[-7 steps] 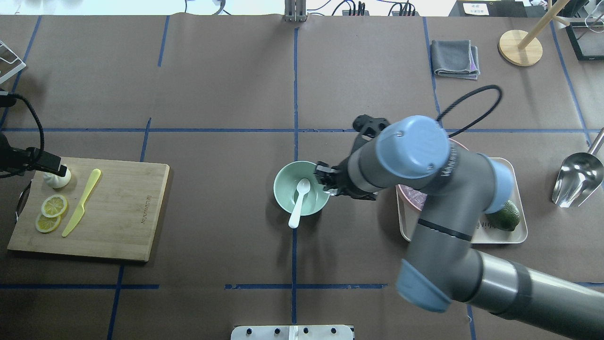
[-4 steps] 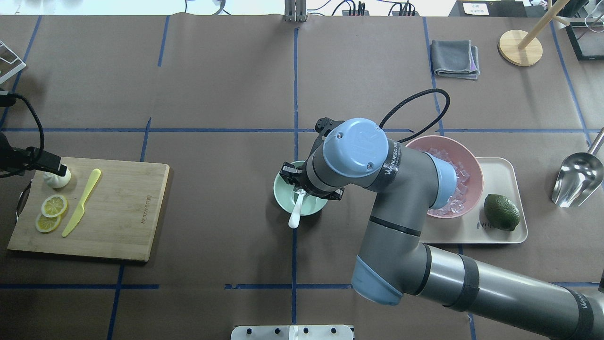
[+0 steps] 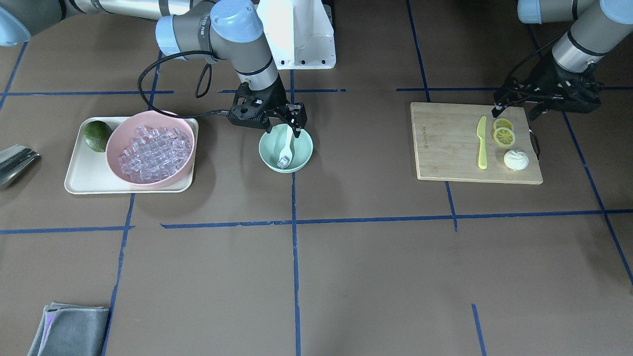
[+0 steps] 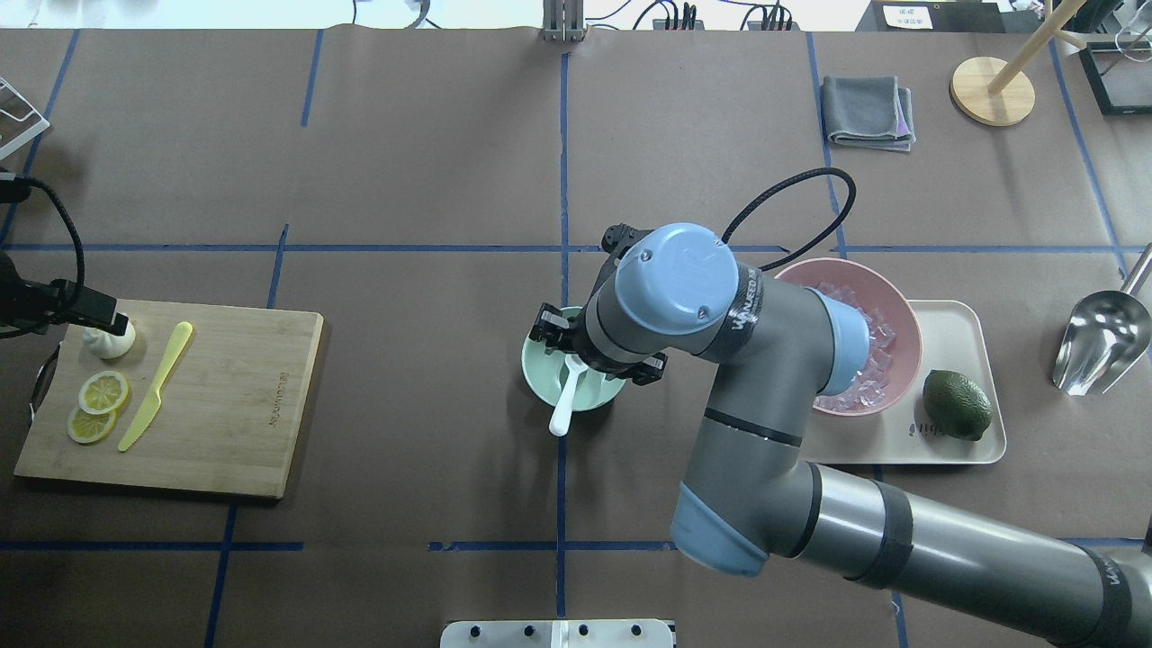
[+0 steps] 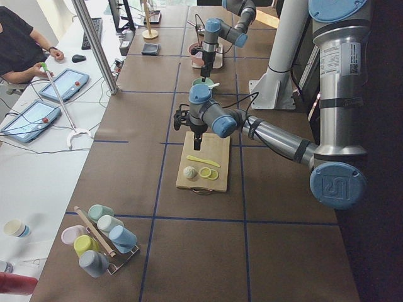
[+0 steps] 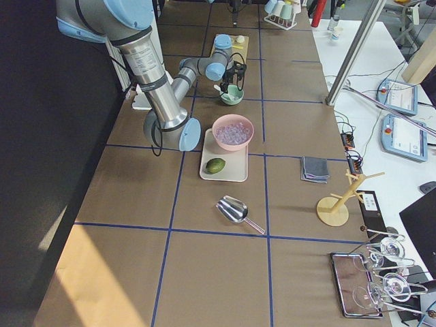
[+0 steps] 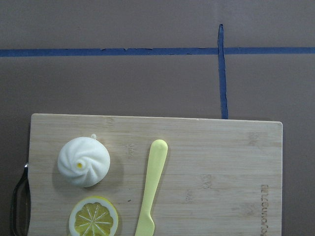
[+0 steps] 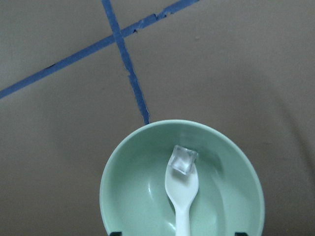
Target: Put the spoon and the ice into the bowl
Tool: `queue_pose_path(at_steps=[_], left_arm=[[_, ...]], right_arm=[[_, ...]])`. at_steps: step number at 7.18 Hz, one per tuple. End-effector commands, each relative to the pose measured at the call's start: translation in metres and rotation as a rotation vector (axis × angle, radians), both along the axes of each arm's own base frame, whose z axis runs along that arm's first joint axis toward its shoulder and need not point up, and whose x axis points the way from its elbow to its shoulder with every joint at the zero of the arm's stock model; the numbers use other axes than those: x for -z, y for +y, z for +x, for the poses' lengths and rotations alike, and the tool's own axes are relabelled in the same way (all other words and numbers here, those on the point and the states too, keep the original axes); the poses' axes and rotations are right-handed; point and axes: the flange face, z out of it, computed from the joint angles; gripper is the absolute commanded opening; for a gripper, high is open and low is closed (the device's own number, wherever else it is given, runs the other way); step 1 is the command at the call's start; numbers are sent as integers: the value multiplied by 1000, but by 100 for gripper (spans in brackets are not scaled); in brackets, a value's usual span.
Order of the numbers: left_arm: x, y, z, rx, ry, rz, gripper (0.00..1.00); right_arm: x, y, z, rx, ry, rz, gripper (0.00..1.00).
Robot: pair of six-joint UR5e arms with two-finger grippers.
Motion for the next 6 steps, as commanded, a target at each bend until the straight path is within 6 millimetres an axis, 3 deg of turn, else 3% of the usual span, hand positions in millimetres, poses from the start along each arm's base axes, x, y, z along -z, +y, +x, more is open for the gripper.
queue_pose_path(at_steps=[1, 2, 4, 5, 6], left_arm=[[-11, 6, -4, -17, -14, 1, 99], [-20, 1, -17, -52, -30, 59, 99], [-50, -5, -55, -76, -75, 108, 99], [-76, -5, -79, -120, -67, 119, 99], [-106, -14, -119, -123, -76, 148, 99]], right_arm=[[-31, -29, 85, -5, -5, -77, 99], [-56, -35, 132, 34, 3, -36, 100], [-132, -29, 225, 101, 68, 33, 100], [-167, -36, 272, 150, 90, 73, 100], [-199, -42, 313, 192, 116, 121, 100]])
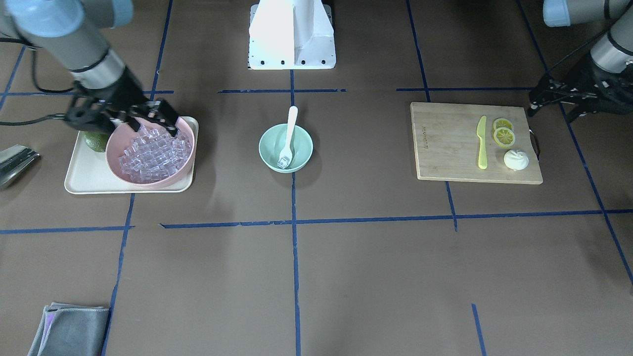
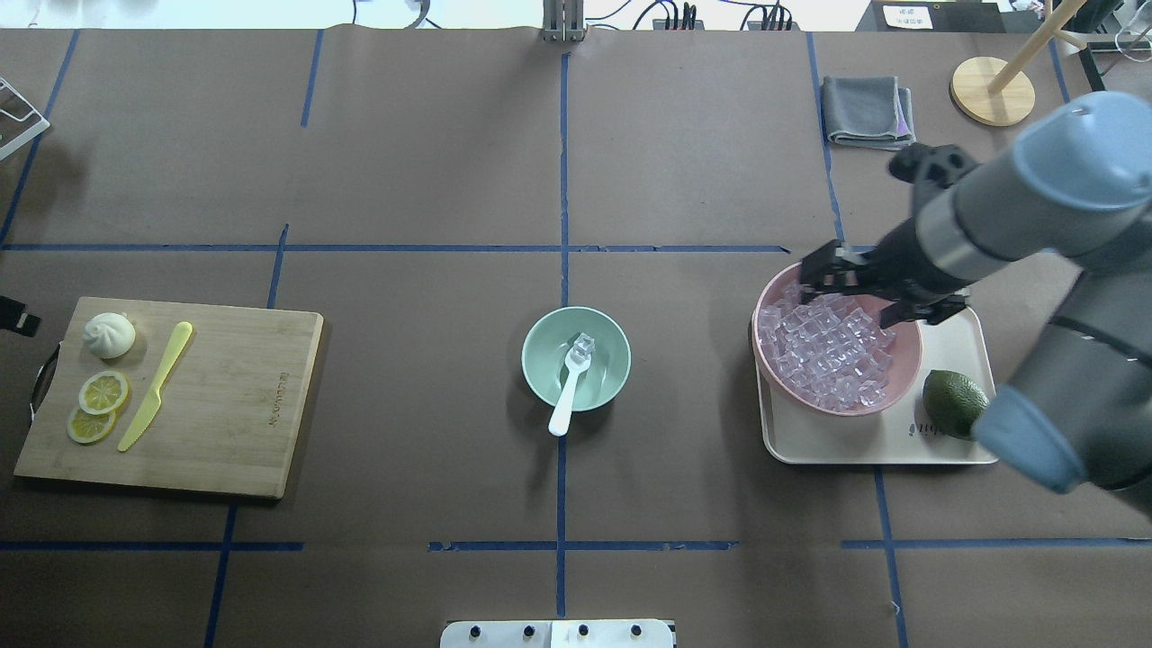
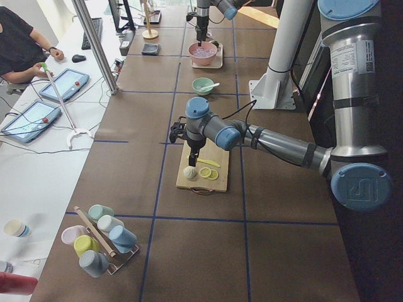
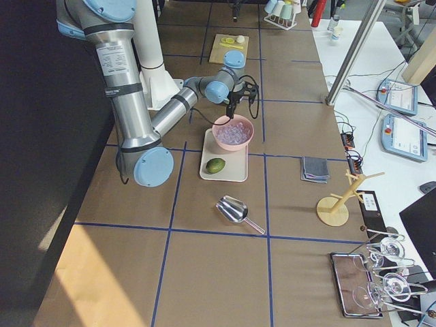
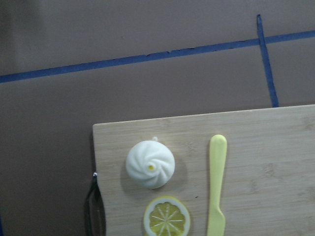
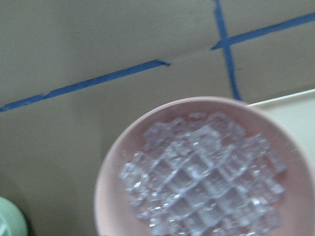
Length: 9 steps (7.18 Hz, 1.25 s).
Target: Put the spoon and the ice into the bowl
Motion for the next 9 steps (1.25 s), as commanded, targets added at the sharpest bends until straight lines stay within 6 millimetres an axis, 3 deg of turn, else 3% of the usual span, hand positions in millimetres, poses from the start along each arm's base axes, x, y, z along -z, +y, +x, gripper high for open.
queue_pose_path(at_steps=[1, 2, 3, 5, 7, 9], left_arm=[[-59, -10, -78, -19, -6, 19, 99], [-70, -11, -110, -27, -28, -1, 99], [-71, -17, -137, -27, -40, -44, 99], [-52, -39, -170, 28, -42, -173, 99], [-71, -31, -169, 39, 21, -245, 100], [-96, -19, -168, 30, 21, -282, 100]], right_arm=[[-72, -7, 95, 95, 55, 111, 100], [-104, -12, 136, 127, 79, 156, 100], [-128, -21, 161, 146, 84, 174, 100], [-173, -22, 216, 167, 114, 219, 100], [-203, -23, 256, 233, 130, 225, 100], [-210, -26, 277, 310, 153, 246, 100]])
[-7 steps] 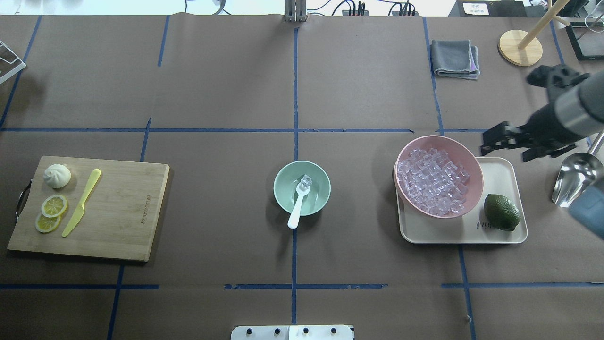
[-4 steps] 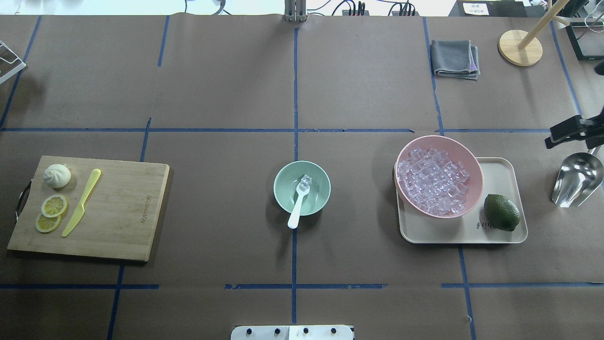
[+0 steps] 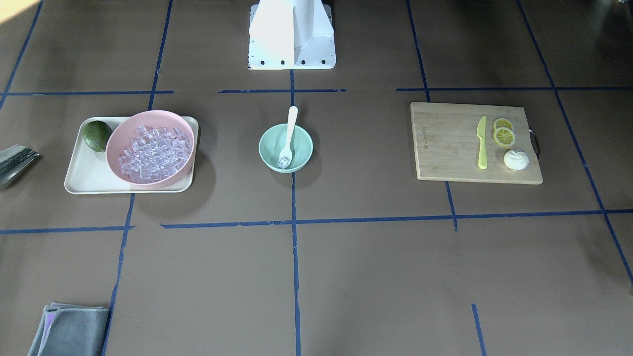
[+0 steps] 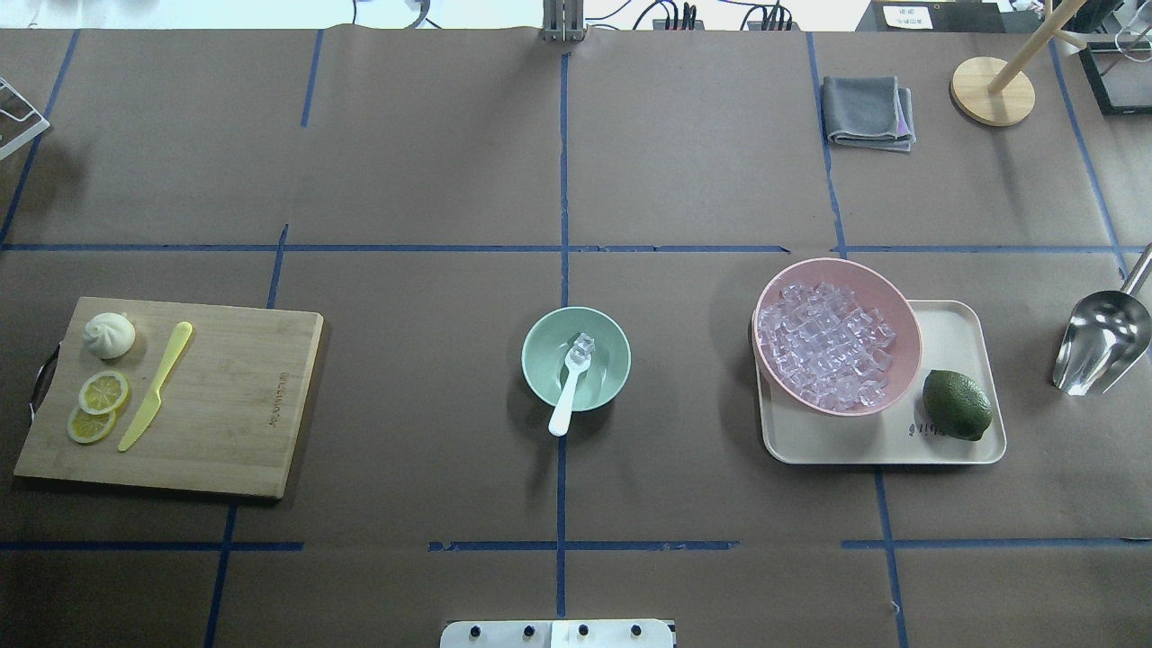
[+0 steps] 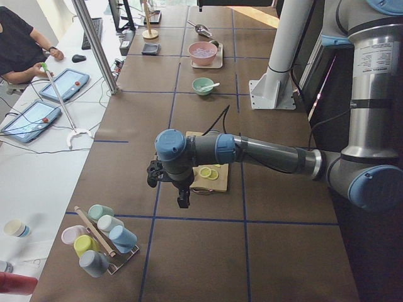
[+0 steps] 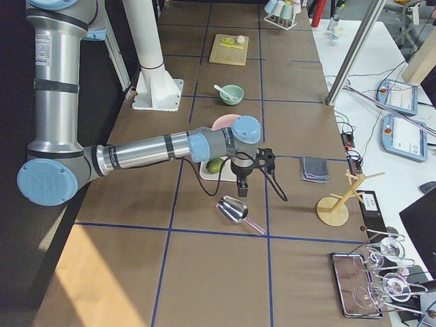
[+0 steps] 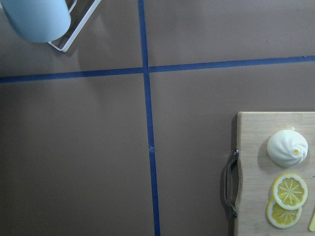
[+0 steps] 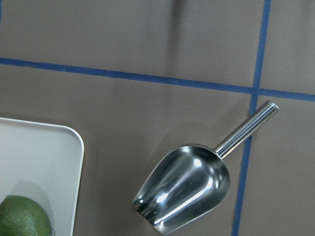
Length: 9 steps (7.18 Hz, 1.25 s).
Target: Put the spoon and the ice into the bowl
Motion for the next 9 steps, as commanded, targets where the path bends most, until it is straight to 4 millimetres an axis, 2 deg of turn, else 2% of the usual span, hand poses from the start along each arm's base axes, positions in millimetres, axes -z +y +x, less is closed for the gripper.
queue_pose_path(at_steps=[1, 2, 3, 5, 6, 8, 9], left_arm=[[-21, 5, 1, 0, 6, -7, 100], [-12, 6, -1, 3, 0, 35, 100], [-26, 12, -1, 3, 0, 5, 100], [-16, 5, 0, 0, -3, 27, 100], [-18, 3, 2, -5, -3, 24, 100], [-21, 5, 3, -6, -3, 14, 100], [-23, 5, 4, -7, -4, 11, 100]], right_arm=[[-14, -3, 16, 54, 19, 15, 100], [-12, -4, 16, 53, 10, 17, 100], [-15, -2, 16, 54, 8, 9, 100], [-30, 2, 18, 54, 21, -13, 100], [-40, 4, 18, 85, 22, -2, 100], [-58, 25, 36, 102, 11, 3, 100], [-67, 38, 36, 100, -3, -22, 100]])
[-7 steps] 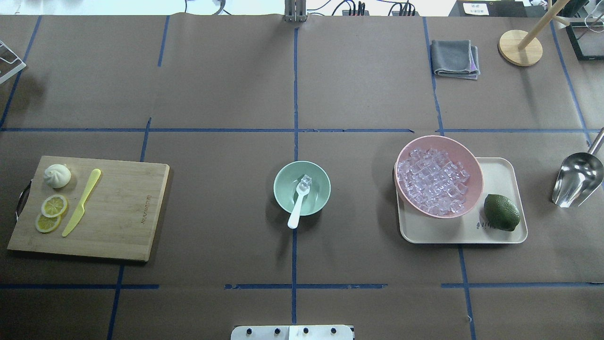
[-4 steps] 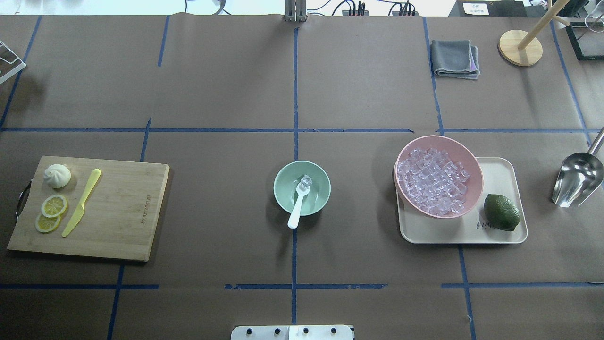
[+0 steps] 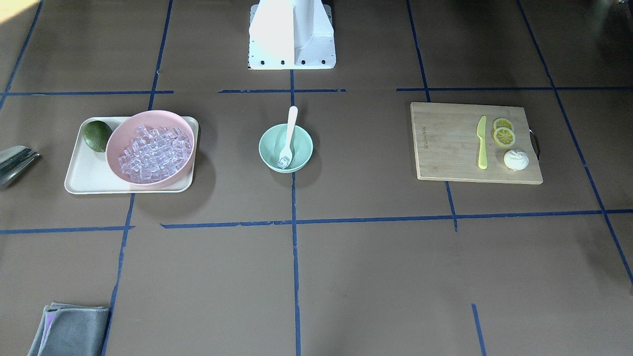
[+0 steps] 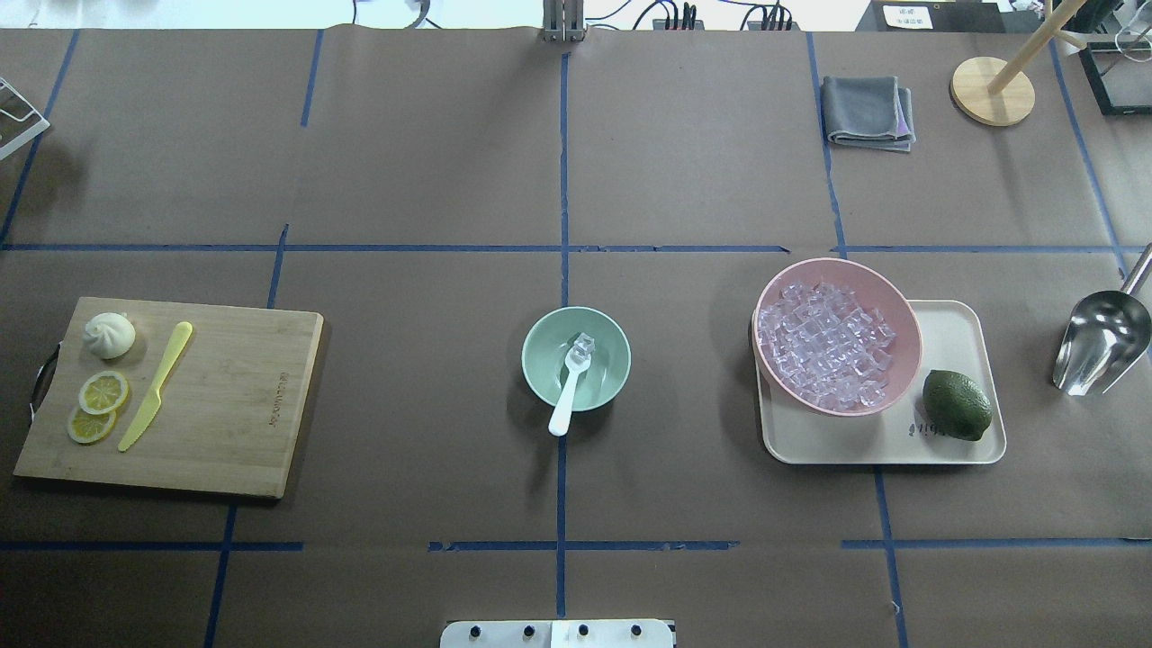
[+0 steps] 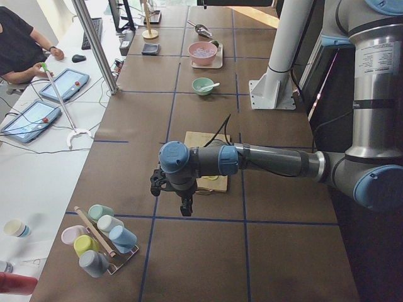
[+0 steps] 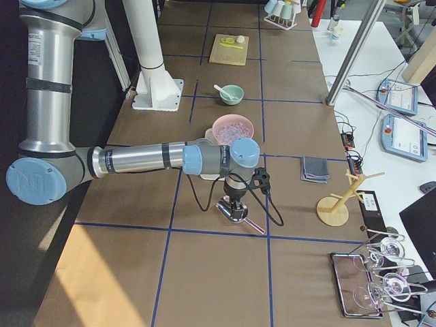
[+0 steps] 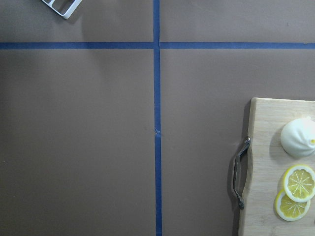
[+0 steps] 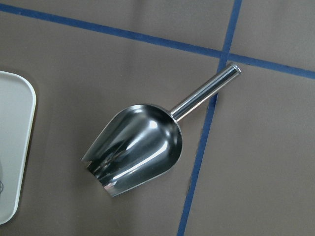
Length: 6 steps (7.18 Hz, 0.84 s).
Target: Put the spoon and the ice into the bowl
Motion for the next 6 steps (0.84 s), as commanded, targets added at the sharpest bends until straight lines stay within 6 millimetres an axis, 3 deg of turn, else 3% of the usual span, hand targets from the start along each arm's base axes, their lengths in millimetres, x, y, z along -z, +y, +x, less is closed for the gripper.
queue_pose_path(at_steps=[1, 6], left_arm=[[-6, 4, 1, -4, 0, -12, 100], [-16, 7, 1, -6, -7, -28, 100]], right_arm=[[-10, 15, 4, -14, -23, -31, 100], [-8, 13, 5, -44, -12, -50, 100]])
